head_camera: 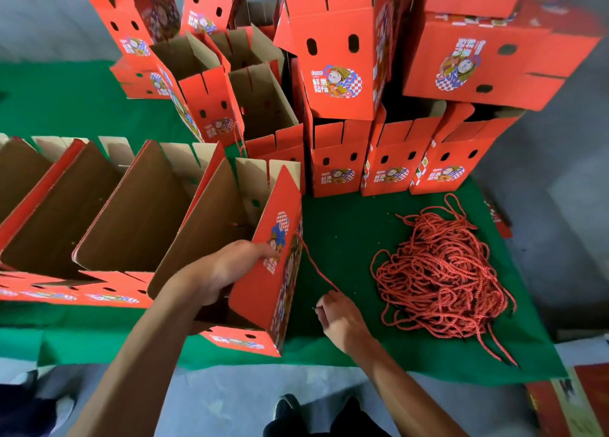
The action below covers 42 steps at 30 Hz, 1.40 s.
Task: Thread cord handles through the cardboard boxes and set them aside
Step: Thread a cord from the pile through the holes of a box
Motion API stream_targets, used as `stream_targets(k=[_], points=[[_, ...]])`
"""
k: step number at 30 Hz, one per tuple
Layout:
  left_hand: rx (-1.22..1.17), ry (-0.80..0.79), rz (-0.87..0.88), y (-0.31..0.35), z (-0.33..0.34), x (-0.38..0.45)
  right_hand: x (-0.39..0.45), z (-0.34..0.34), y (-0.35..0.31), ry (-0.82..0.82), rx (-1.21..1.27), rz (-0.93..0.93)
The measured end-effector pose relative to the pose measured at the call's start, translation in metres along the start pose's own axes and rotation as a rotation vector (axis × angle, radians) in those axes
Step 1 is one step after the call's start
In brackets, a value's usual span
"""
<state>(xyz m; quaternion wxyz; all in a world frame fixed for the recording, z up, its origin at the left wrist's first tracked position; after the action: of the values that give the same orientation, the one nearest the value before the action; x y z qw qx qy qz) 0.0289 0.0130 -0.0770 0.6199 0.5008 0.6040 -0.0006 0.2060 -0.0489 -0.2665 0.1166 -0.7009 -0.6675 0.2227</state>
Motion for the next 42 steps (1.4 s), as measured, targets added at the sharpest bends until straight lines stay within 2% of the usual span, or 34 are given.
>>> stream_targets(k=[5, 8, 10, 12, 14, 16, 19, 25, 27, 30, 32, 33, 37, 39, 42], points=[[-0.064, 0.024, -0.001, -0.002, -0.006, -0.002, -0.008, -0.024, -0.017, 0.074, 0.352, -0.06], [-0.058, 0.05, -0.001, -0.001, -0.007, -0.001, -0.007, -0.024, -0.019, 0.058, 0.221, -0.055], [-0.056, 0.07, -0.003, -0.002, -0.008, -0.001, -0.009, -0.005, -0.011, -0.074, 0.097, 0.003], [-0.053, 0.076, -0.012, -0.003, -0.009, -0.001, -0.013, 0.007, -0.003, -0.138, 0.146, 0.04], [-0.058, 0.074, -0.012, -0.004, -0.008, -0.001, -0.016, 0.006, 0.002, -0.135, 0.262, 0.023], [-0.075, 0.069, -0.008, -0.005, -0.008, -0.001, -0.018, 0.001, 0.005, -0.131, 0.274, -0.01], [-0.078, 0.061, -0.003, -0.005, -0.007, 0.001, -0.017, -0.003, 0.003, -0.121, 0.161, -0.02], [-0.066, 0.085, 0.002, -0.008, -0.01, 0.003, -0.013, 0.0, -0.009, -0.275, -0.268, 0.066], [-0.073, 0.089, -0.002, -0.009, -0.01, 0.003, -0.01, 0.001, -0.008, -0.309, -0.319, 0.102], [-0.089, 0.09, -0.006, -0.009, -0.01, 0.003, -0.008, -0.006, -0.01, -0.328, -0.27, 0.139], [-0.102, 0.085, -0.008, -0.011, -0.01, 0.004, -0.009, -0.017, -0.014, -0.277, -0.164, 0.112], [-0.107, 0.081, -0.008, -0.012, -0.01, 0.005, -0.009, -0.021, -0.016, -0.234, -0.022, 0.098], [-0.114, 0.08, -0.001, -0.013, -0.011, 0.007, -0.012, -0.052, -0.043, -0.075, 0.748, 0.114], [-0.112, 0.074, 0.009, -0.013, -0.01, 0.008, -0.012, -0.071, -0.059, 0.014, 0.88, 0.053], [-0.12, 0.051, 0.031, -0.01, -0.007, 0.008, -0.013, -0.083, -0.068, 0.062, 0.891, 0.035]])
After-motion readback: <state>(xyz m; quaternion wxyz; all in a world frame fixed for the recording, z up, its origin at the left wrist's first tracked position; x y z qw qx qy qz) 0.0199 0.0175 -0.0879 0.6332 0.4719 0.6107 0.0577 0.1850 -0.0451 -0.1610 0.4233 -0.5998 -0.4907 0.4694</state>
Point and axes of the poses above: each hand's wrist, its own x-axis towards the middle knuckle, its own z-axis out of the palm, y = z × x, the point moved 8 cm from there along x, towards the middle knuckle
